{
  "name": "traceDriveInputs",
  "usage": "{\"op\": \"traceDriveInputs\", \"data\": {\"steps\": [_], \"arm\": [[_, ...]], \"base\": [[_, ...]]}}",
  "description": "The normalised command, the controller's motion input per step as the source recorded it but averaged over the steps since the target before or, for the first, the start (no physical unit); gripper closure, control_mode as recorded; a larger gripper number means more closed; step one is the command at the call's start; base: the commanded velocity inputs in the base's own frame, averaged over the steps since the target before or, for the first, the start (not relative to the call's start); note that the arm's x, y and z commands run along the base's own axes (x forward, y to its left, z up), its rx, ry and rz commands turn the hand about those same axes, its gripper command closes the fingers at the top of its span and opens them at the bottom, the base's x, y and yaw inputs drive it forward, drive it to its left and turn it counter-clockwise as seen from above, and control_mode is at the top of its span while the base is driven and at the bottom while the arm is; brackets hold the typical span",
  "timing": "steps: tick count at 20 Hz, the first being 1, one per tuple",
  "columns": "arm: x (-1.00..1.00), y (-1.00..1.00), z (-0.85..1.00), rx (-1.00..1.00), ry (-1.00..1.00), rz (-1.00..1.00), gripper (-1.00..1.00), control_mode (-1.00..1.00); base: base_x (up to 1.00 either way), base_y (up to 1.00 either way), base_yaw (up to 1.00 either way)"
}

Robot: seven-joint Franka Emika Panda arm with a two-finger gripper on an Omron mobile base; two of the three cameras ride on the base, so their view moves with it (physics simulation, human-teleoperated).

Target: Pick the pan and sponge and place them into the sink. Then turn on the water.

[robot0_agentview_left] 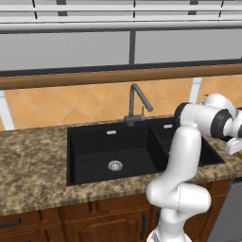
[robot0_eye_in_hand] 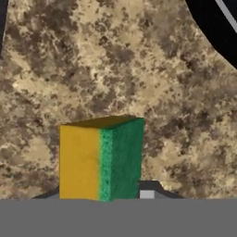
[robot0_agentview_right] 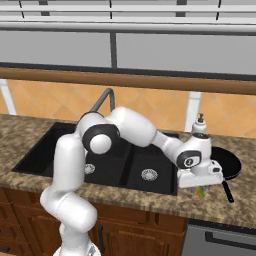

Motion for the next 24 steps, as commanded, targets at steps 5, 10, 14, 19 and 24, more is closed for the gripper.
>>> {"op": "traceDriveInputs", "data": {"steps": [5,10,14,19,24], "arm": [[0.0,0.0,0.4,0.13,0.03,0.14,1.0,-1.0],[0.1,0.0,0.92,0.19,0.0,0.13,1.0,-1.0],[0.71,0.0,0.68,0.2,-0.01,0.12,1.0,-1.0],[0.57,0.03,0.2,0.27,-0.11,0.08,1.0,-1.0],[0.71,-0.36,-0.15,0.15,-0.02,0.04,1.0,-1.0]], "base": [[0.0,0.0,0.0],[0.0,0.0,0.0],[0.0,0.0,0.0],[0.0,0.0,0.0],[0.0,0.0,0.0]]}}
